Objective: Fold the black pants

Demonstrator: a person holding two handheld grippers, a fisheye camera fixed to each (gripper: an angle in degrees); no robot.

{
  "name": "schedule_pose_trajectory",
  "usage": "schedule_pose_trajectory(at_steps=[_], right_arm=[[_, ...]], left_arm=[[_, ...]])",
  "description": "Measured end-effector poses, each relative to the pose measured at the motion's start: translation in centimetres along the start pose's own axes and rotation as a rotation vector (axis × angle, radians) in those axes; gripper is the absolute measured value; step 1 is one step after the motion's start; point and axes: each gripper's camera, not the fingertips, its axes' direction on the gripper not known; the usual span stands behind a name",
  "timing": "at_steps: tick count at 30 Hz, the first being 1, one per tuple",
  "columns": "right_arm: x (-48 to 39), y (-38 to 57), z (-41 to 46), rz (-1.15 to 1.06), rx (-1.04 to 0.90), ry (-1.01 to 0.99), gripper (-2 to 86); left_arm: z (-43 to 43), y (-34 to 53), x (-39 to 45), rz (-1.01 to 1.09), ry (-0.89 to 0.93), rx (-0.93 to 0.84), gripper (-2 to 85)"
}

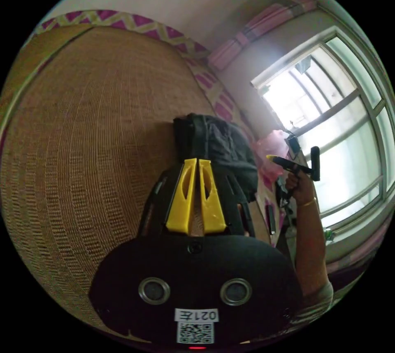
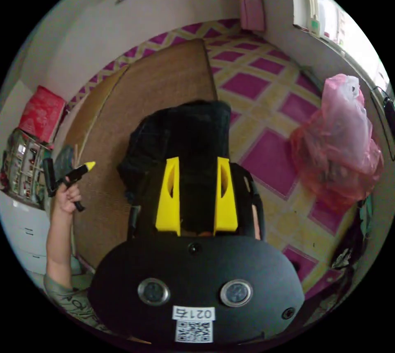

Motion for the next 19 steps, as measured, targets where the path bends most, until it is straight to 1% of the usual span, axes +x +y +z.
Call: schedule_pose_trajectory(at_steps=[4, 7, 9, 10, 12, 13, 15, 16, 18, 19], right_arm=[[-3.6, 2.7, -0.2, -0.055, 0.072, -0.055, 12.1], [-9.7, 4.7, -1.3, -0.171, 0.097, -0.123, 12.9], [-16.8, 6.4, -2.7, -0.314, 0.14, -0.206, 13.5], [-18.8, 6.7, -3.0, -0.354, 0.145, -0.22, 13.5], [-28.0, 8.6, -4.4, -0.545, 0.19, -0.244, 13.2], [-30.4, 9.1, -4.7, -0.596, 0.202, -0.243, 13.1], [-40.3, 11.4, -5.2, -0.785, 0.26, -0.249, 11.2], [-42.8, 12.0, -5.2, -0.831, 0.276, -0.255, 10.6], [-52.5, 14.6, -4.9, -0.989, 0.322, -0.272, 6.3], [-55.1, 15.2, -4.8, -1.029, 0.323, -0.264, 4.8]], left_arm=[[-2.5, 5.1, -1.4, 0.072, -0.038, -0.022, -0.9], [-7.1, 10.0, -1.4, 0.12, -0.102, 0.055, -0.7], [-11.8, 13.9, -0.5, 0.192, -0.187, 0.121, -0.1], [-13.0, 14.8, -0.3, 0.204, -0.217, 0.141, 0.4], [-17.4, 18.8, 0.1, 0.22, -0.369, 0.2, 1.6], [-18.4, 19.8, 0.1, 0.209, -0.409, 0.219, 1.6], [-22.4, 24.4, -0.4, 0.171, -0.574, 0.333, -0.3], [-23.3, 25.7, -0.6, 0.179, -0.601, 0.358, -0.5], [-26.9, 30.0, -2.1, 0.104, -0.692, 0.435, -0.8], [-27.7, 30.9, -2.7, 0.076, -0.708, 0.443, -0.7]])
